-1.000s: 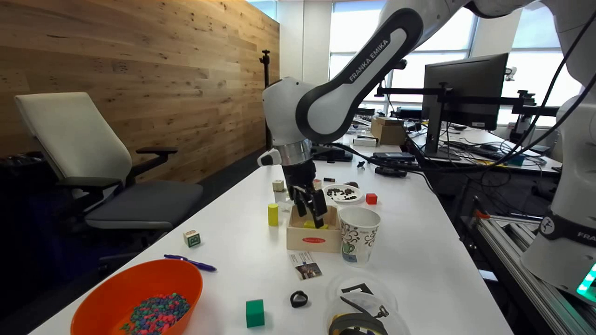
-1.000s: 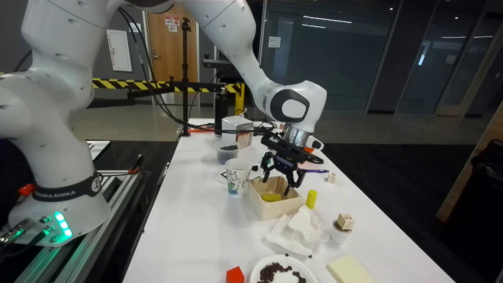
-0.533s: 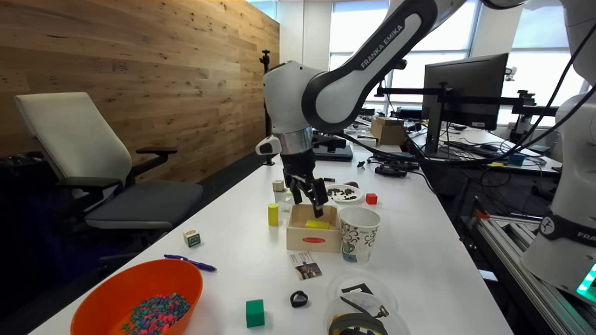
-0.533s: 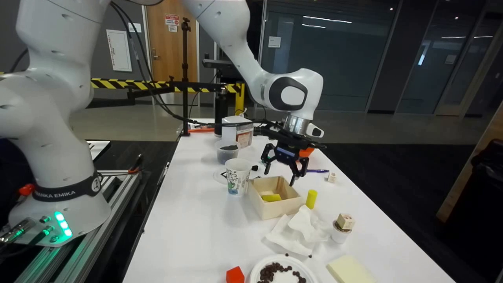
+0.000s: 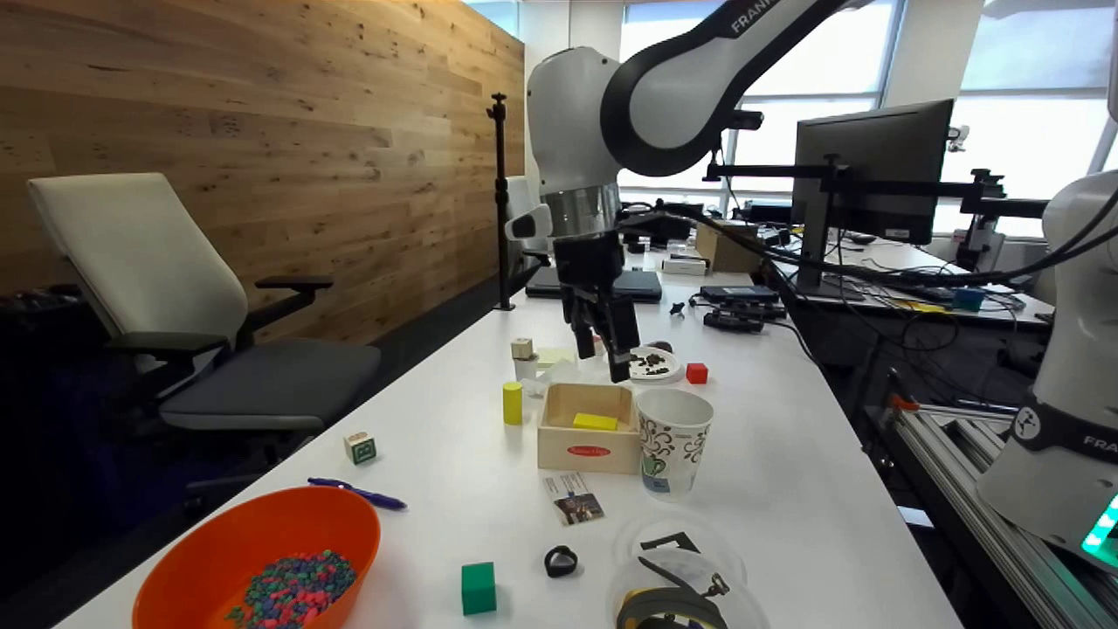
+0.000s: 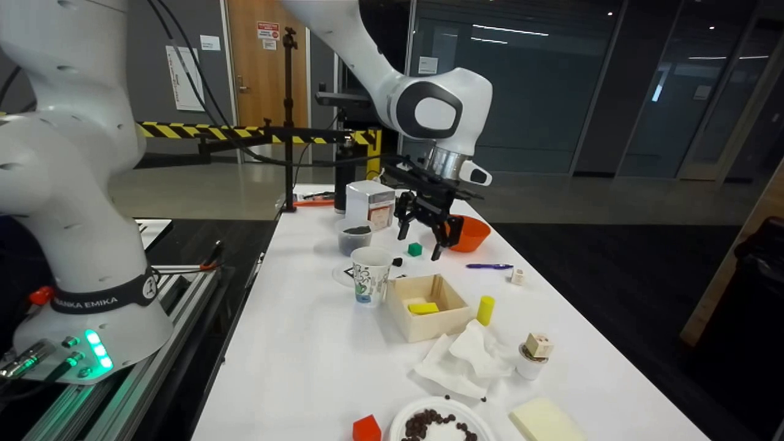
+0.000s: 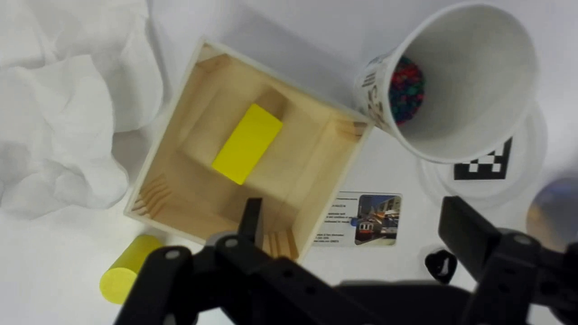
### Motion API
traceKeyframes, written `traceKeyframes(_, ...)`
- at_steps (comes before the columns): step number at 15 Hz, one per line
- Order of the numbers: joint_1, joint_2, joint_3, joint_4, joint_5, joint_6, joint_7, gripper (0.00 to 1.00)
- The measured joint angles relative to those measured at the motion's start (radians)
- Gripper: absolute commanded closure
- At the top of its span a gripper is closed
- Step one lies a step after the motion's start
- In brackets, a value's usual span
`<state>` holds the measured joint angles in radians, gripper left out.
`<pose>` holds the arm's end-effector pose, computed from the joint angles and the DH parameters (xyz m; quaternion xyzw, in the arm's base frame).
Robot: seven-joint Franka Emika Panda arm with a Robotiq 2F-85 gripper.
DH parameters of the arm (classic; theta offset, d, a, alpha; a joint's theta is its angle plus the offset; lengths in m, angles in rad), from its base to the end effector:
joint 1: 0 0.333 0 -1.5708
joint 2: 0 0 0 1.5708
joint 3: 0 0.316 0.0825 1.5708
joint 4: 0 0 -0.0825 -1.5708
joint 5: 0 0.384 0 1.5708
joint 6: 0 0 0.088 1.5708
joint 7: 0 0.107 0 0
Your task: Place the yellow rectangular block inside the wooden object
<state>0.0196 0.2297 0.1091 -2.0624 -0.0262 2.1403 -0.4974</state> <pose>0.5616 0.0705 0.3119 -0.9464 -0.3141 0.0734 0.0157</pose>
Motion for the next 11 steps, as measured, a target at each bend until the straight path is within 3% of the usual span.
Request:
traceKeyframes(3,-0.011,-0.049,-0.007,-0.06,0.091,0.001,0.037,0.0)
traceKeyframes(11,-0.016,-0.064,-0.007,-0.082,0.104,0.001,0.053,0.0)
